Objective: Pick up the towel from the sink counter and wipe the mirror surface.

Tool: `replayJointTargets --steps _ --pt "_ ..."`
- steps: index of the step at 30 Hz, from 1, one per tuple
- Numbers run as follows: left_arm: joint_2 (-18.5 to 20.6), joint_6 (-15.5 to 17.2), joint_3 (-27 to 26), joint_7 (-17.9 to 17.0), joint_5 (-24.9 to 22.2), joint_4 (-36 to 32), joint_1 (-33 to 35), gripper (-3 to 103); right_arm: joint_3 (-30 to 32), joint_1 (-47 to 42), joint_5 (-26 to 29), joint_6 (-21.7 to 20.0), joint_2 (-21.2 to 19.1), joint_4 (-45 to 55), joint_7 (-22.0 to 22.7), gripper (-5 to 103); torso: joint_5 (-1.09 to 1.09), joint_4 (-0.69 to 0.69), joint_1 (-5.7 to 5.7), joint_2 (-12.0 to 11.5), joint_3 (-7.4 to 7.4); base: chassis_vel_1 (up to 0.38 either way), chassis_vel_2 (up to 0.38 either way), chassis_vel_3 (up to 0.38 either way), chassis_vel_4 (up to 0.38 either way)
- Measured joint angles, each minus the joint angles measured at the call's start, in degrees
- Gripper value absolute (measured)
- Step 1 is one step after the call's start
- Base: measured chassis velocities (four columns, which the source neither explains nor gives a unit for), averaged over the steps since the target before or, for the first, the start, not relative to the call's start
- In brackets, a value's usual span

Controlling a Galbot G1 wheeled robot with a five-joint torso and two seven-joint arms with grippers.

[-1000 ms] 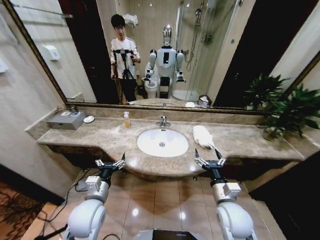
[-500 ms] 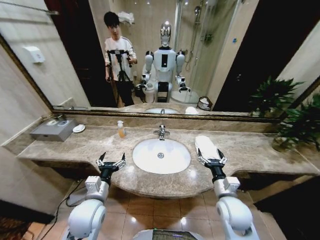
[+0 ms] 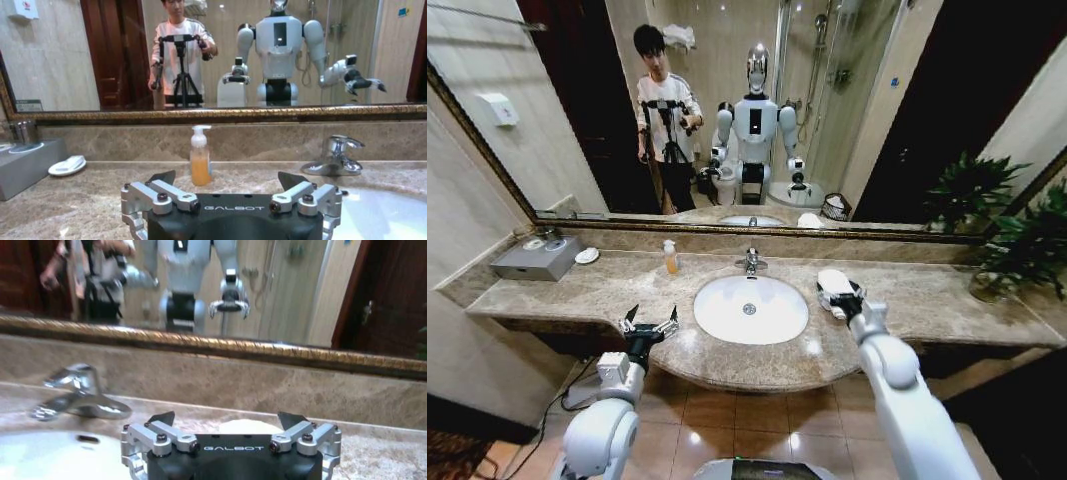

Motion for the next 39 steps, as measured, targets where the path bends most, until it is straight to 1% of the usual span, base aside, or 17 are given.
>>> replayJointTargets --steps 1,5,8,15,19,20,21,23,24,27,29,32,34,35,36,38,39 --pt "0.0 0.0 0.0 0.0 0.0 0.0 0.0 100 0.0 0.0 0.0 0.0 0.0 0.0 0.0 100 0.0 0.0 0.0 0.0 0.0 0.0 0.0 0.0 0.0" --pt "0.0 0.0 0.0 0.0 0.0 0.0 0.0 100 -2.0 4.1 2.3 -5.4 -2.6 -4.6 1.6 100 0.0 -0.04 -0.01 0.0 0.0 0.0 0.0 0.0 0.0" --pt "0.0 0.0 0.0 0.0 0.0 0.0 0.0 100 -2.8 5.8 3.7 -7.4 -3.2 -7.6 2.0 100 0.0 -0.03 -0.02 0.0 -0.01 0.0 0.0 0.0 0.0" --pt "0.0 0.0 0.0 0.0 0.0 0.0 0.0 100 -3.5 8.8 4.3 -7.6 -2.9 -14.8 1.9 100 0.0 -0.02 -0.02 0.0 0.0 0.0 0.0 0.0 0.0" --pt "0.0 0.0 0.0 0.0 0.0 0.0 0.0 100 -3.3 8.6 3.9 -7.5 -2.8 -15.5 1.2 100 -0.01 -0.02 -0.02 0.0 -0.01 0.0 0.0 0.0 0.0" --pt "0.0 0.0 0.0 0.0 0.0 0.0 0.0 100 -3.3 8.4 3.8 -7.4 -2.8 -15.5 1.0 96 -0.01 -0.02 -0.02 0.0 -0.01 0.0 0.0 0.0 0.0" --pt "0.0 0.0 0.0 0.0 0.0 0.0 0.0 100 -3.3 8.4 3.8 -7.4 -2.8 -15.5 1.0 96 -0.01 -0.02 -0.02 0.0 -0.01 0.0 0.0 0.0 0.0" --pt "0.0 0.0 0.0 0.0 0.0 0.0 0.0 100 -3.3 8.0 2.9 -7.4 -2.9 -15.5 0.4 85 -0.01 -0.03 -0.02 0.0 -0.01 0.0 0.0 0.0 0.0" --pt "0.0 0.0 0.0 0.0 0.0 0.0 0.0 100 -3.3 8.0 2.9 -7.4 -2.9 -15.5 0.4 85 -0.01 -0.03 -0.02 0.0 -0.01 0.0 0.0 0.0 0.0" --pt "0.0 0.0 0.0 0.0 0.0 0.0 0.0 100 -4.0 8.0 2.6 -6.8 -2.9 -16.1 0.5 68 0.0 -0.02 -0.02 0.0 -0.01 0.0 0.0 0.0 0.0" --pt "0.0 0.0 0.0 0.0 0.0 0.0 0.0 100 -4.1 8.1 2.6 -6.7 -2.9 -16.2 0.6 68 -0.01 -0.02 -0.02 0.0 -0.01 0.0 0.0 0.0 0.0" --pt "0.0 0.0 0.0 0.0 0.0 0.0 0.0 100 -4.7 8.8 2.6 -6.1 -2.9 -17.2 0.8 51 -0.01 -0.02 -0.03 0.0 -0.01 0.0 0.0 0.0 0.0" --pt "0.0 0.0 0.0 0.0 0.0 0.0 0.0 100 -4.8 9.0 2.6 -6.0 -2.9 -17.4 0.9 51 -0.01 -0.03 -0.02 0.0 -0.01 0.0 0.0 0.0 0.0" --pt "0.0 0.0 0.0 0.0 0.0 0.0 0.0 100 -5.0 9.3 2.6 -5.6 -2.7 -18.0 1.1 41 -0.01 -0.02 -0.03 0.0 -0.01 0.0 0.0 0.0 0.0" --pt "0.0 0.0 0.0 0.0 0.0 0.0 0.0 100 -5.2 9.5 2.6 -5.1 -2.6 -18.4 1.4 41 -0.01 -0.02 -0.02 0.0 -0.01 0.0 0.0 0.0 0.0" --pt "0.0 0.0 0.0 0.0 0.0 0.0 0.0 100 -5.3 9.5 2.5 -4.7 -2.4 -18.6 1.7 30 -0.01 -0.02 -0.02 0.0 -0.01 0.0 0.0 0.0 0.0" --pt "0.0 0.0 0.0 0.0 0.0 0.0 0.0 100 -5.3 9.5 2.5 -4.7 -2.4 -18.6 1.7 30 -0.01 -0.02 -0.02 0.0 -0.01 0.0 0.0 0.0 0.0"
